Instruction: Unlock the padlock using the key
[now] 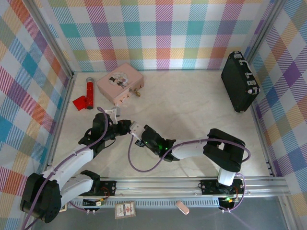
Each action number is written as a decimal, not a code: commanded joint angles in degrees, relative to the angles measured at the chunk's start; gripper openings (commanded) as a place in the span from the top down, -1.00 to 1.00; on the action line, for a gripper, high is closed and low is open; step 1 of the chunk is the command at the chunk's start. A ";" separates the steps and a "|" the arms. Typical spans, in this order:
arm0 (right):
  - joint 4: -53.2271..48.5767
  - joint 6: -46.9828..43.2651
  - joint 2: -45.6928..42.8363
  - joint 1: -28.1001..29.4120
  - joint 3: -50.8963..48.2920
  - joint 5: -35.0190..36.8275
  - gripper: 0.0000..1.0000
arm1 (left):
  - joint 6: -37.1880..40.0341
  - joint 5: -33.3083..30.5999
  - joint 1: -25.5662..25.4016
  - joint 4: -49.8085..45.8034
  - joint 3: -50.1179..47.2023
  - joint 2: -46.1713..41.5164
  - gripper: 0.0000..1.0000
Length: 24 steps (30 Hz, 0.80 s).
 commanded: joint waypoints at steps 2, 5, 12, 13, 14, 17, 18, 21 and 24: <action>3.45 -1.33 0.81 0.64 1.05 1.84 1.00 | 0.44 -0.59 0.56 -1.36 2.03 -0.28 0.88; 3.45 -1.49 0.72 0.57 1.02 2.87 1.00 | 0.45 -0.76 0.65 -1.45 2.03 -0.37 0.93; 0.99 1.41 -0.67 0.65 1.12 5.34 0.53 | 0.88 -3.57 0.74 -2.05 1.43 -2.05 1.00; 0.99 2.08 -1.36 0.64 0.58 5.25 0.45 | 1.04 -4.28 0.74 -2.16 1.34 -2.49 1.00; 1.55 2.99 -2.16 0.64 -0.48 5.33 0.32 | 1.22 -4.83 0.74 -2.18 1.09 -3.07 1.00; 4.09 6.38 -5.00 0.48 -4.06 5.24 -0.02 | 1.82 -6.48 0.74 -1.45 0.13 -4.67 1.00; 4.46 7.80 -5.89 0.35 -5.00 5.23 -0.10 | 2.04 -6.94 0.74 -1.01 -0.26 -5.19 1.00; 2.64 16.20 -10.27 -1.13 -7.66 1.57 -0.34 | 3.02 -6.94 0.58 2.45 -2.11 -6.44 1.00; -2.72 26.65 -15.70 -7.42 -9.97 -15.02 -0.46 | 4.14 -4.66 0.39 7.72 -4.45 -6.85 1.00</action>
